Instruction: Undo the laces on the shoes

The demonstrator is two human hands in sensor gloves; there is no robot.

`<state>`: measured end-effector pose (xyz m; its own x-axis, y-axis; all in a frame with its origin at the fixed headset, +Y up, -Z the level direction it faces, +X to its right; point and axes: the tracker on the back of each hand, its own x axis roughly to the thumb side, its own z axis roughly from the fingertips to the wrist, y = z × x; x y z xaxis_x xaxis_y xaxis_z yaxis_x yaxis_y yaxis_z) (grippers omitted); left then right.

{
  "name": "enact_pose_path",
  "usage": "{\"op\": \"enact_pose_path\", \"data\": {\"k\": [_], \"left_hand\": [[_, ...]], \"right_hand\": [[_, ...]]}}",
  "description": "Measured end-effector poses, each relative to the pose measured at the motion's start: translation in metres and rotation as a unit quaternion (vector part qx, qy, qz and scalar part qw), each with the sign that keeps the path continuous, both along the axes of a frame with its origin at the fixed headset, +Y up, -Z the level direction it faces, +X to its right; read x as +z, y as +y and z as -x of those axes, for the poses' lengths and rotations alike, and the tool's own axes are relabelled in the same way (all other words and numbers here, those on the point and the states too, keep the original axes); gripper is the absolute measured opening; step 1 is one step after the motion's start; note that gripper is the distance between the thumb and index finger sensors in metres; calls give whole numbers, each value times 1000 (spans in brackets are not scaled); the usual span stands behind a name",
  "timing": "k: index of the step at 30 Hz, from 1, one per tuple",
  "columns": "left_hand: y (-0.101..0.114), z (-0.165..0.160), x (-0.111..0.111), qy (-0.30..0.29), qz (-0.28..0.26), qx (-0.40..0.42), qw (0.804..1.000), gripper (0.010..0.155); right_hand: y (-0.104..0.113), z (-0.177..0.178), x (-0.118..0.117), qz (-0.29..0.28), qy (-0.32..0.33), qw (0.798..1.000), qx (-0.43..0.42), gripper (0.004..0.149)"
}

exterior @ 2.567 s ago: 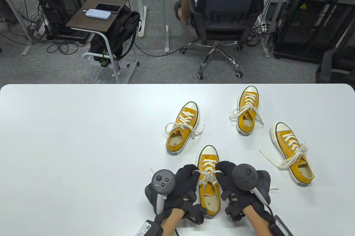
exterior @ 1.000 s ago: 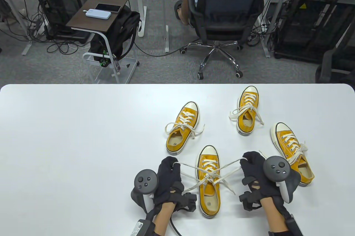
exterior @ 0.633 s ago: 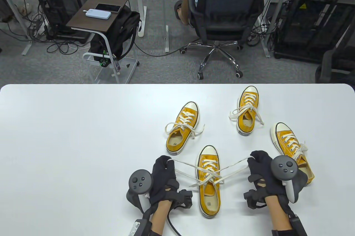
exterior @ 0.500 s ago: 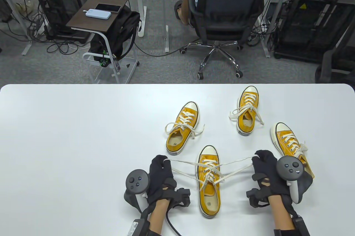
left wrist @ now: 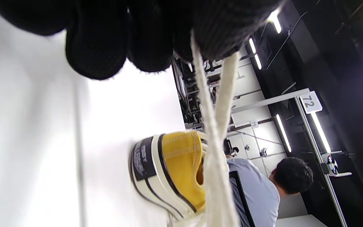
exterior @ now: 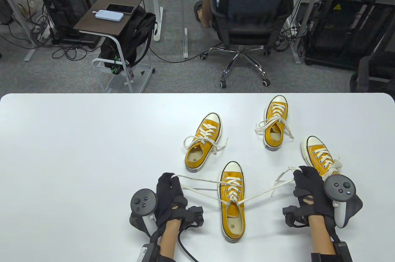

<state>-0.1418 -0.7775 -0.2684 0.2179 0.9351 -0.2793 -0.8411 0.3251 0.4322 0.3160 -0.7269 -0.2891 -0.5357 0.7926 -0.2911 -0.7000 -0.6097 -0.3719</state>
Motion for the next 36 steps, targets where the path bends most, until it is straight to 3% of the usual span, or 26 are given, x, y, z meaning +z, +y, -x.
{"op": "enact_pose_path", "data": {"k": [6, 12, 18, 23, 27, 30, 32, 36], "left_hand": [[1, 3, 1, 10, 0, -2, 1000, 43], [8, -2, -1, -16, 18, -108, 994, 40], [11, -15, -8, -92, 105, -239, 961, 39], [10, -24, -13, -140, 153, -272, 940, 46], [14, -24, -13, -140, 178, -286, 931, 51], [23, -21, -10, -131, 166, -296, 932, 55], [32, -24, -7, -131, 119, -298, 938, 55], [46, -46, 1, -203, 45, -271, 940, 61]], "right_hand": [[-2, 3, -3, 19, 11, 999, 26, 39], [-5, 9, -6, 32, 31, 998, 35, 39], [-11, 25, -10, 62, 78, 992, 72, 38], [-18, 40, -14, 106, 122, 980, 114, 39], [-24, 45, -15, 141, 136, 971, 137, 43], [-22, 40, -15, 133, 122, 975, 127, 46], [-19, 35, -14, 118, 111, 980, 111, 46], [-15, 34, -12, 102, 107, 984, 96, 46]]}}
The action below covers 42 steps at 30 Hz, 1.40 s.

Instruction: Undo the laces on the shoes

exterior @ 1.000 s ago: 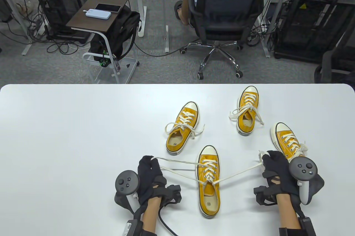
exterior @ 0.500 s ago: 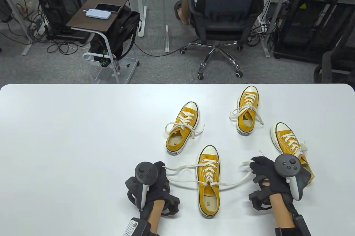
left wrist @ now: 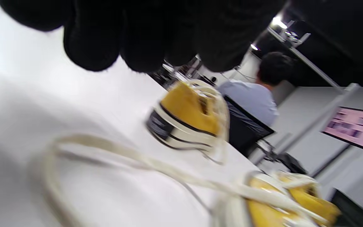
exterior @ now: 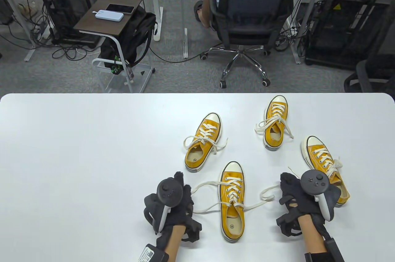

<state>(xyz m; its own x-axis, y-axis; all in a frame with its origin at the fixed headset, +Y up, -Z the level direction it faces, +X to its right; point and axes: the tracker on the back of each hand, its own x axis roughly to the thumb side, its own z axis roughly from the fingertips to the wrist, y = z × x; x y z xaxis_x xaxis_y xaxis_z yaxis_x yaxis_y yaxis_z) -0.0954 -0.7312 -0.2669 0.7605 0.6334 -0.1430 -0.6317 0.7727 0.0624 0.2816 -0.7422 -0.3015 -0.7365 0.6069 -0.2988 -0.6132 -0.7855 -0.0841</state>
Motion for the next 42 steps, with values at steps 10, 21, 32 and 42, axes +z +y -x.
{"op": "enact_pose_path", "data": {"k": [10, 21, 32, 42], "left_hand": [[-10, -80, 16, -158, 119, -132, 971, 85], [-24, -96, 18, -155, 121, -158, 968, 66], [13, -79, 20, -117, 12, -157, 981, 55], [107, -17, 9, -60, -37, -156, 985, 53]], "right_hand": [[3, 8, 1, -7, 18, 1000, 7, 45], [2, 9, -1, -12, 23, 1000, 3, 44], [2, 9, -1, -20, 23, 1000, 0, 44], [2, 9, 0, -18, 20, 1000, 7, 44]]}}
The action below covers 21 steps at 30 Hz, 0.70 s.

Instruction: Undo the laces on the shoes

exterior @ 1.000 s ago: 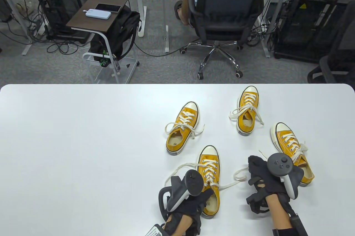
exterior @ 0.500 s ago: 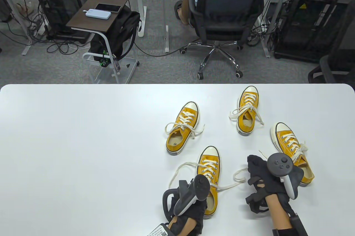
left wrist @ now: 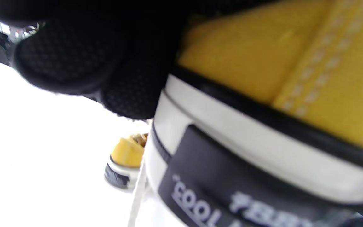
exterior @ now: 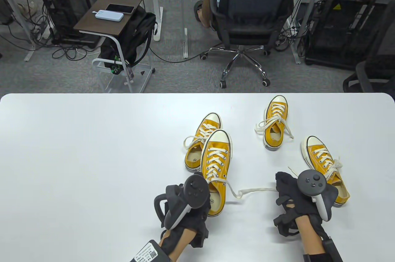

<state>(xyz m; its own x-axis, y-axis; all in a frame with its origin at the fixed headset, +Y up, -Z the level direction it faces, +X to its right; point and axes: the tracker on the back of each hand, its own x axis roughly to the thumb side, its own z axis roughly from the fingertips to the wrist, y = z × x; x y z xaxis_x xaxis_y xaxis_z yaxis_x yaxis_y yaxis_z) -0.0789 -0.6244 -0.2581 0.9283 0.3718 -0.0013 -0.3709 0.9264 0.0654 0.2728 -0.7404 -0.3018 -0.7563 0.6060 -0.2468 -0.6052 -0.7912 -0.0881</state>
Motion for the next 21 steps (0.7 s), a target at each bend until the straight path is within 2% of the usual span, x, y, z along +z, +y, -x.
{"op": "enact_pose_path", "data": {"k": [4, 10, 16, 21], "left_hand": [[27, 33, -12, 37, -14, -2, 999, 53], [50, 78, -33, 91, -8, -14, 996, 53], [58, 114, -56, 132, 6, -22, 991, 52], [48, 126, -87, 151, 28, -25, 988, 52]], "right_hand": [[0, 0, 0, 1, 2, 1000, 2, 44], [0, 2, 0, 3, 7, 1000, 2, 44], [0, 5, -1, 6, 15, 1000, 6, 44], [0, 7, -1, 8, 20, 1000, 6, 44]]}}
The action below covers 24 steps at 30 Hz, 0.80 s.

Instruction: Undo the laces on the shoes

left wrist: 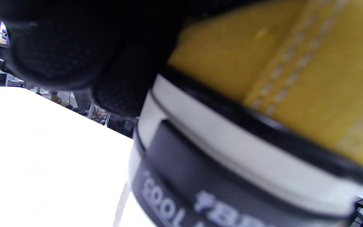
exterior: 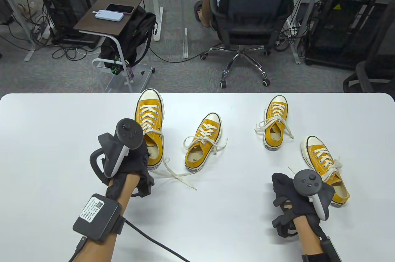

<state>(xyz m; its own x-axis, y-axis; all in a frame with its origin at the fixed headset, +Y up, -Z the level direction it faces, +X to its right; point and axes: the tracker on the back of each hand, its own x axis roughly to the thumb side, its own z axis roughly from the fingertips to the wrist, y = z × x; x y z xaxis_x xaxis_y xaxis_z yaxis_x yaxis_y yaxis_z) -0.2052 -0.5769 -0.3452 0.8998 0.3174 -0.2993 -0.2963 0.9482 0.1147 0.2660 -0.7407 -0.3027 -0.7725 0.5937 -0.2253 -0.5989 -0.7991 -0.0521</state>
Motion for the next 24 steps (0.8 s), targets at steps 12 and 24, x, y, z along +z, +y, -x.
{"op": "enact_pose_path", "data": {"k": [12, 24], "left_hand": [[-79, -6, -81, 11, 58, -14, 998, 52], [-143, -4, -114, 24, 85, -8, 996, 51]], "right_hand": [[2, -1, 0, 2, -4, 1000, 2, 44], [13, 5, 4, -21, 5, 1000, 11, 44]]}}
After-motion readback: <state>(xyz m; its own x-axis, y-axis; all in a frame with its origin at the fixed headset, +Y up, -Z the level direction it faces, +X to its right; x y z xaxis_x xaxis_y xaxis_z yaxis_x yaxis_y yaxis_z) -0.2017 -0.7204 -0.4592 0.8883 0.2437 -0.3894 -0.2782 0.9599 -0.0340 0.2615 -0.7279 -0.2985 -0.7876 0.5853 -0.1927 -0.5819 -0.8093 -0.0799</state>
